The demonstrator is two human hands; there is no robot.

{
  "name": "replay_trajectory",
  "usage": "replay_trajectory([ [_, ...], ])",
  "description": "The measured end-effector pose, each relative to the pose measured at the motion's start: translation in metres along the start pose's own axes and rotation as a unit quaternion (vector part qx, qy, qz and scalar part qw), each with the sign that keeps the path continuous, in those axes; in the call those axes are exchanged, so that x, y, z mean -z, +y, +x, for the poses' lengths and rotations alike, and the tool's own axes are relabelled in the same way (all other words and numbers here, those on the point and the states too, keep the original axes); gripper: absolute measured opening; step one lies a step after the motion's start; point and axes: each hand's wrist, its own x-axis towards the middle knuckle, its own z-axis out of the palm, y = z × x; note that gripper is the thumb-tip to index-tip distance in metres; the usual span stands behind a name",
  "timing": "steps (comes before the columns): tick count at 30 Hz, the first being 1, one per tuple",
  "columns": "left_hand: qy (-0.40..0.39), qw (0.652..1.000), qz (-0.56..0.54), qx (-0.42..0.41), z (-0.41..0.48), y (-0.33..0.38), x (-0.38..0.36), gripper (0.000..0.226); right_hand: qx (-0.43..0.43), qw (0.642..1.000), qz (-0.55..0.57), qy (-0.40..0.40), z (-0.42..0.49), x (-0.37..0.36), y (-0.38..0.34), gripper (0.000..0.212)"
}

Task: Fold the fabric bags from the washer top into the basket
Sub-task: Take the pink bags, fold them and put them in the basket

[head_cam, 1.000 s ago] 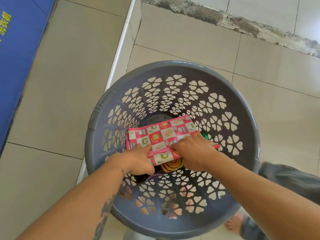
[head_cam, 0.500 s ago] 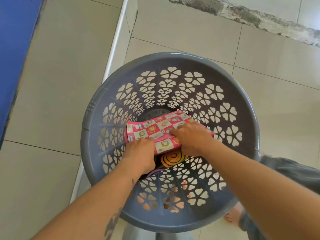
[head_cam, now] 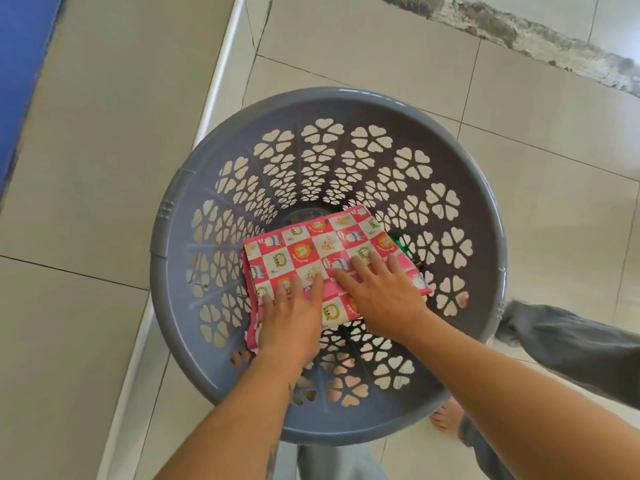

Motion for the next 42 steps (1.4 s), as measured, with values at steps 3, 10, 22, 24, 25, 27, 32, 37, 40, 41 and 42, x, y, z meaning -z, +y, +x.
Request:
replay_trajectory([
  [3,0.008,1.0,0.006,-0.03,0.009,-0.011,0.009,0.086,-0.007,0.999,0.038,-0.014,0.01,0.002,-0.001,0.083],
  [10,0.03,0.998,0.025,-0.052,0.015,-0.024,0.036,0.085,-0.017,0.994,0.089,-0.056,0.02,0.028,0.004,0.091],
  [22,0.011,0.994,-0.083,-0.064,-0.03,-0.018,0.083,0.075,-0.021,0.992,0.12,-0.017,-0.02,0.078,0.0,0.092],
  [24,0.014,0.99,-0.13,-0.058,-0.04,-0.018,0.097,0.062,-0.042,0.985,0.169,-0.003,-0.029,0.09,-0.004,0.086],
  [25,0.019,0.987,-0.153,-0.051,-0.046,-0.019,0.105,0.056,-0.054,0.978,0.2,0.002,-0.035,0.097,-0.006,0.084],
  [27,0.041,0.98,-0.189,-0.035,-0.062,-0.023,0.124,0.05,-0.076,0.964,0.254,0.022,-0.049,0.116,-0.013,0.078],
  [32,0.101,0.965,-0.241,-0.007,-0.121,-0.04,0.191,0.034,-0.099,0.937,0.324,0.091,-0.097,0.189,-0.034,0.064],
  [37,0.201,0.95,-0.24,-0.002,-0.191,-0.048,0.272,0.033,-0.096,0.925,0.324,0.175,-0.149,0.269,-0.051,0.061],
  [40,0.269,0.935,-0.231,0.006,-0.236,-0.05,0.318,0.032,-0.09,0.921,0.309,0.218,-0.189,0.32,-0.061,0.059],
  [41,0.284,0.93,-0.233,0.008,-0.25,-0.05,0.33,0.03,-0.087,0.919,0.305,0.233,-0.202,0.334,-0.064,0.058],
  [42,0.297,0.926,-0.234,0.01,-0.265,-0.049,0.341,0.03,-0.085,0.916,0.303,0.247,-0.215,0.346,-0.068,0.056],
])
